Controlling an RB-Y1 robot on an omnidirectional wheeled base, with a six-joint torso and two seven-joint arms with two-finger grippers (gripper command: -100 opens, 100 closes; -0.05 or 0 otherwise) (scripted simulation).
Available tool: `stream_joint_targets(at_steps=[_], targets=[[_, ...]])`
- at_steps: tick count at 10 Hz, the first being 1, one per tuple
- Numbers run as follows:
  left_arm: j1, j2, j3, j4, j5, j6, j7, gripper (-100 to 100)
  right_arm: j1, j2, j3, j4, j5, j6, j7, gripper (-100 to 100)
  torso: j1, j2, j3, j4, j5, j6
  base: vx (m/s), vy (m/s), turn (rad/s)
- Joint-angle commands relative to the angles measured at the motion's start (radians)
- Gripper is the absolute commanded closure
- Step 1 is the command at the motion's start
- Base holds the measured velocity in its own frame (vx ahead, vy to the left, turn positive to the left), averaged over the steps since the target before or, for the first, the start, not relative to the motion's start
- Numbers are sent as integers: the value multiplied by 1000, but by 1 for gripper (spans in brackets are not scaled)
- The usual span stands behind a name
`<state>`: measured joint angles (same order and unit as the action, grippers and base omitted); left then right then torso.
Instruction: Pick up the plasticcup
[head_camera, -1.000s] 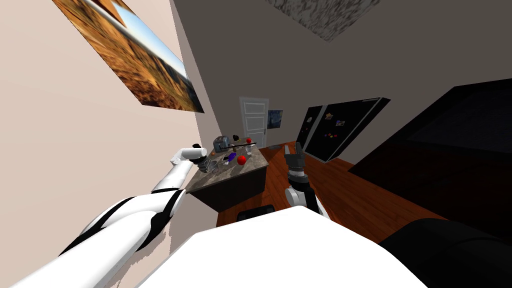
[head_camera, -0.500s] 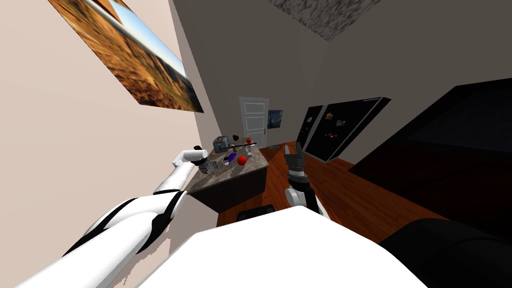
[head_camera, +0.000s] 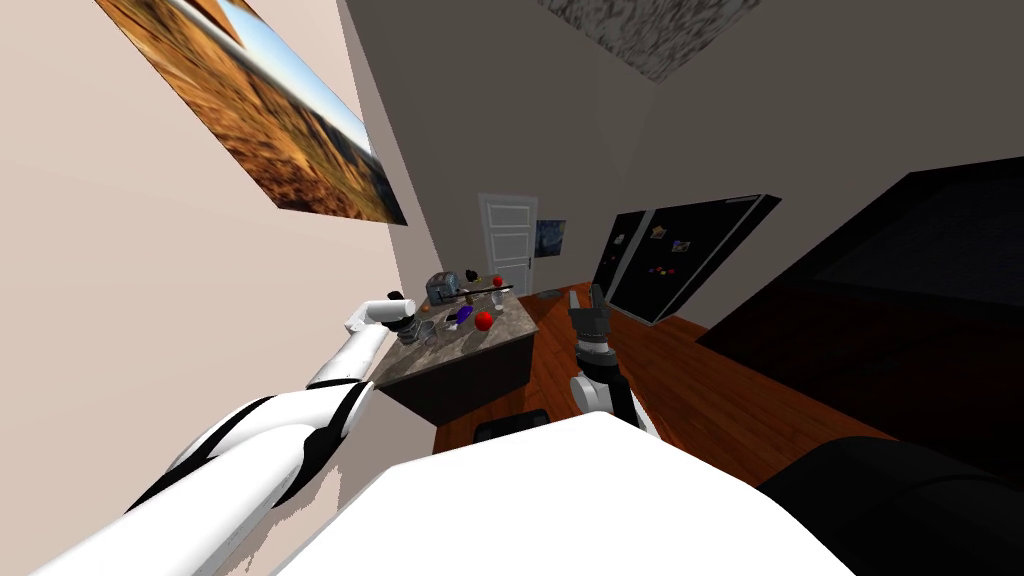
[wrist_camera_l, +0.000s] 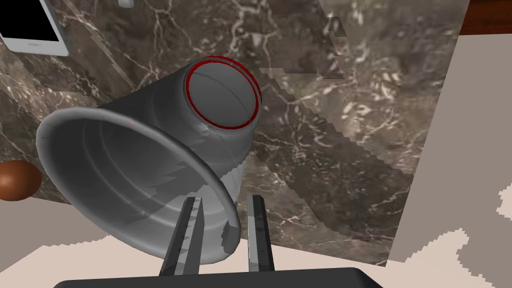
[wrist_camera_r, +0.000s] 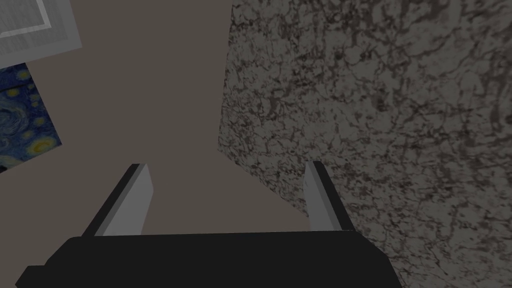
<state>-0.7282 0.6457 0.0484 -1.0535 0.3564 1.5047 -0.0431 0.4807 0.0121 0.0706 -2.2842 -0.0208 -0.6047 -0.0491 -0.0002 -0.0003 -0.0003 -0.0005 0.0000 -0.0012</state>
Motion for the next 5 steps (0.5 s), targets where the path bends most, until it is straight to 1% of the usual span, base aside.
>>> stream_joint_targets(at_steps=[1,2,3,4,5], targets=[[0,0,0,0,0,0,0,0,0,0,0,0,0,0,0,0,0,0,0,0,0,0,0,0,0],[-14,12,1,-15,7,33,1,100,0,0,0,0,0,0,0,0,0,0,0,0,0,0,-21,-19,14],[-19,16,1,-22,10,45,1,100,0,0,0,0,0,0,0,0,-1,1,1,1,-1,0,-32,-29,15],[-18,13,0,-11,7,29,-1,100,0,0,0,0,0,0,0,0,-3,3,2,1,-1,0,-14,-13,4],[-18,13,0,-12,7,33,-1,0,0,0,0,0,0,0,0,0,-2,2,2,1,-1,0,0,0,0]])
